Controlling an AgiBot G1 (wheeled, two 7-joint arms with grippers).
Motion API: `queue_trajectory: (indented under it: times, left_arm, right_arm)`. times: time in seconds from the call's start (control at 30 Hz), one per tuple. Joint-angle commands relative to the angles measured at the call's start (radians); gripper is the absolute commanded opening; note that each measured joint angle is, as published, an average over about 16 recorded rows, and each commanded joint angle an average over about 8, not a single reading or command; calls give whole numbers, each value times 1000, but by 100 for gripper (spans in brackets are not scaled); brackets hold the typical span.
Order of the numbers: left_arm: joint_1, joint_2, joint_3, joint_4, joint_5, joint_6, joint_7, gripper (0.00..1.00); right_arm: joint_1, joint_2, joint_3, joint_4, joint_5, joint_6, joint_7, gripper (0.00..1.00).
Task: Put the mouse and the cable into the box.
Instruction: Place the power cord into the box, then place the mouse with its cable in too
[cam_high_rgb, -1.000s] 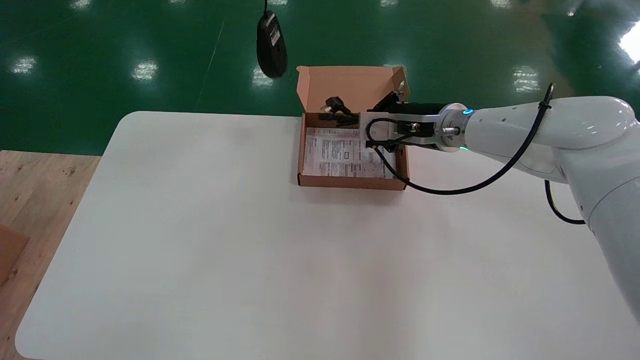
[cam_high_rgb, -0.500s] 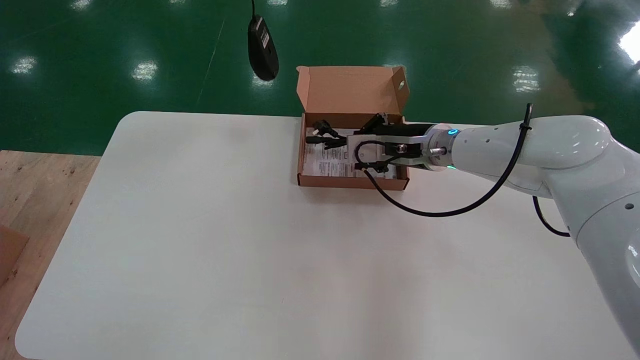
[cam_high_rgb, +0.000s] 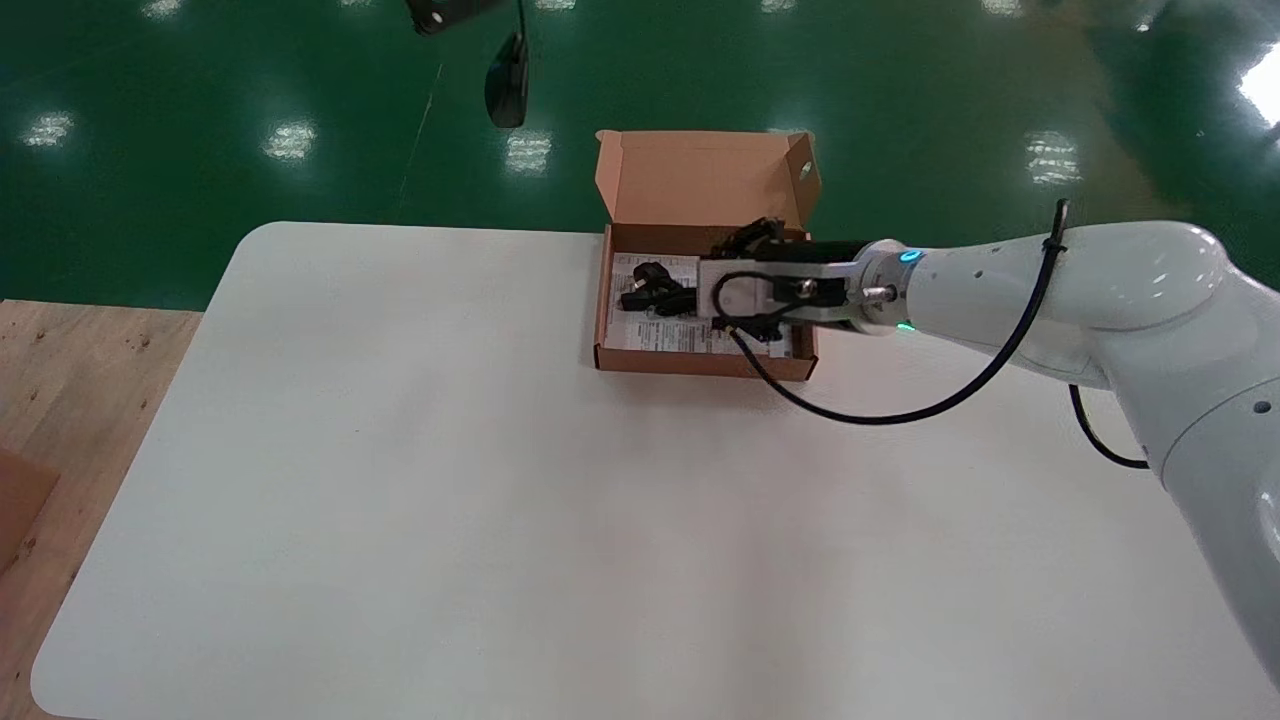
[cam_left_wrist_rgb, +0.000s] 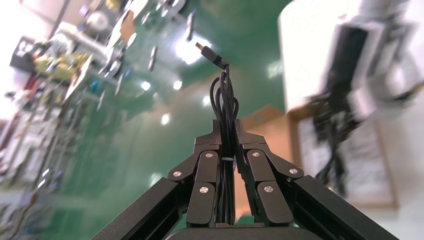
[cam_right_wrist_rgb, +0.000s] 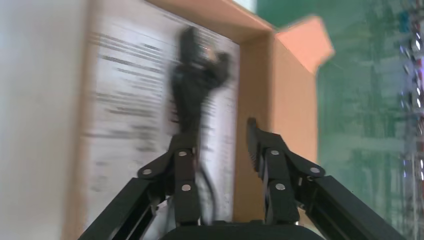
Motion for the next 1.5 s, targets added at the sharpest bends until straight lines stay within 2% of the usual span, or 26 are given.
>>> queue_trajectory:
  times: [0.03, 0.17, 0.4, 0.5, 0.73, 1.0, 1.27, 1.5]
  left_arm:
    - [17, 20, -2, 20, -13, 23, 20, 0]
    - [54, 89, -14, 101, -39, 11, 78, 0]
    - [136, 198, -43, 209, -84, -107, 157, 0]
    - [186, 221, -53, 210, -108, -143, 188, 0]
    - [312, 234, -43, 152, -154, -242, 223, 0]
    - [403, 234, 7, 116, -190, -351, 191, 0]
    - [399, 234, 53, 88, -232, -431, 125, 0]
    - [363, 231, 106, 60, -251, -440, 105, 0]
  right_arm:
    - [14, 4, 0, -9, 12, 1, 10, 100]
    - [80, 70, 25, -48, 51, -88, 28, 100]
    - [182, 230, 52, -80, 95, -327, 12, 100]
    - [216, 286, 50, -91, 90, -378, -4, 100]
    - [262, 375, 33, -109, 62, -435, -27, 100]
    - [287, 432, 22, -127, 44, -463, -15, 100]
    - [279, 452, 15, -138, 35, -471, -14, 100]
    - [273, 454, 16, -141, 36, -481, -11, 100]
